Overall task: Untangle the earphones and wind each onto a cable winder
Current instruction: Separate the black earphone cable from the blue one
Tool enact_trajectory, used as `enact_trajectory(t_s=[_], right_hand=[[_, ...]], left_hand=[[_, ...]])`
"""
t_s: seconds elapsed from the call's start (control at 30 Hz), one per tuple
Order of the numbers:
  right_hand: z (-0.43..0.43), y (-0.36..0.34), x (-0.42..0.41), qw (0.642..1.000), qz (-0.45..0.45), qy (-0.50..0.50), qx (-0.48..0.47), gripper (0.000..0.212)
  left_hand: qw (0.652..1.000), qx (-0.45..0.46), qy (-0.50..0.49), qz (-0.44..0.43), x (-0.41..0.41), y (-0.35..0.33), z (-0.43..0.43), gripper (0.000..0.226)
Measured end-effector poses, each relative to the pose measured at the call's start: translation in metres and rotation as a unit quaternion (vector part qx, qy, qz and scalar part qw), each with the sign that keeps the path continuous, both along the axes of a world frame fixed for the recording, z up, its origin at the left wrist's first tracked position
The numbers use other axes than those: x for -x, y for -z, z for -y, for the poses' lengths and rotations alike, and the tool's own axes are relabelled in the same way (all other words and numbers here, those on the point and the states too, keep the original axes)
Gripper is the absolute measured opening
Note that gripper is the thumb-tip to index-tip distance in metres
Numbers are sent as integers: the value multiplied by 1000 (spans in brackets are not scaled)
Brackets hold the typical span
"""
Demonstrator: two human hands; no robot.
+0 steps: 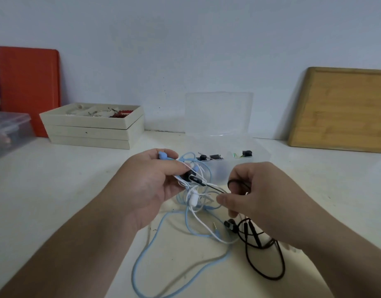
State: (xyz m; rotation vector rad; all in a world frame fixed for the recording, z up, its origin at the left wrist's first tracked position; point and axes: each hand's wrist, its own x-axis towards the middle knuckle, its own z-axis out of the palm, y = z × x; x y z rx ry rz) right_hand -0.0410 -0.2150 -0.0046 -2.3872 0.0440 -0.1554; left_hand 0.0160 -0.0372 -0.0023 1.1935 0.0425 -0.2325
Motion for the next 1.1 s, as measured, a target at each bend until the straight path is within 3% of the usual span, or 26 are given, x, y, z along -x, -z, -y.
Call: enact_trajectory(t_s=[0.3, 0.4, 0.47, 0.53, 0.63, 0.77, 0.87, 0.93, 0.97, 1.0, 1.07, 1.1], right_hand=[[4, 8, -6, 997, 78, -17, -15, 26], [6, 4, -7, 986, 113, -22, -124, 22], [10, -2, -5, 969, 114, -43, -214, 23], [17, -8, -2, 963, 112, -62, -236, 20], [26, -11, -1, 981, 72, -65, -167, 33], [29, -13, -1, 977, 32, -78, -197, 25], [33, -16, 0, 979, 39, -68, -188, 25], [35, -18, 2, 979, 39, -73, -188, 22], [36, -18, 3, 977, 33, -83, -195, 18], [36, -18, 3, 975, 27, -94, -201, 13], [34, -17, 3, 969, 27, -104, -223, 14], [34, -17, 2, 964, 32, -102, -244, 16]], left_hand=[[990, 48, 101, -86, 0, -1, 0, 23], [996, 37, 25, -74, -5, -1, -3, 19], [994, -67, -80, -15, -14, 2, -10, 23], [954, -246, -157, 68, -21, 4, -21, 26], [851, -473, -163, 159, -25, 11, -32, 27], [791, -572, -120, 183, -29, 18, -36, 26], [670, -696, -147, 210, -25, 14, -36, 35], [632, -687, -202, 297, -19, 10, -29, 41], [636, -652, -206, 358, -14, 9, -24, 40], [670, -602, -165, 402, -8, 6, -19, 36], [789, -481, 38, 380, 6, 5, -4, 21], [809, -454, 133, 348, 11, 9, 3, 15]])
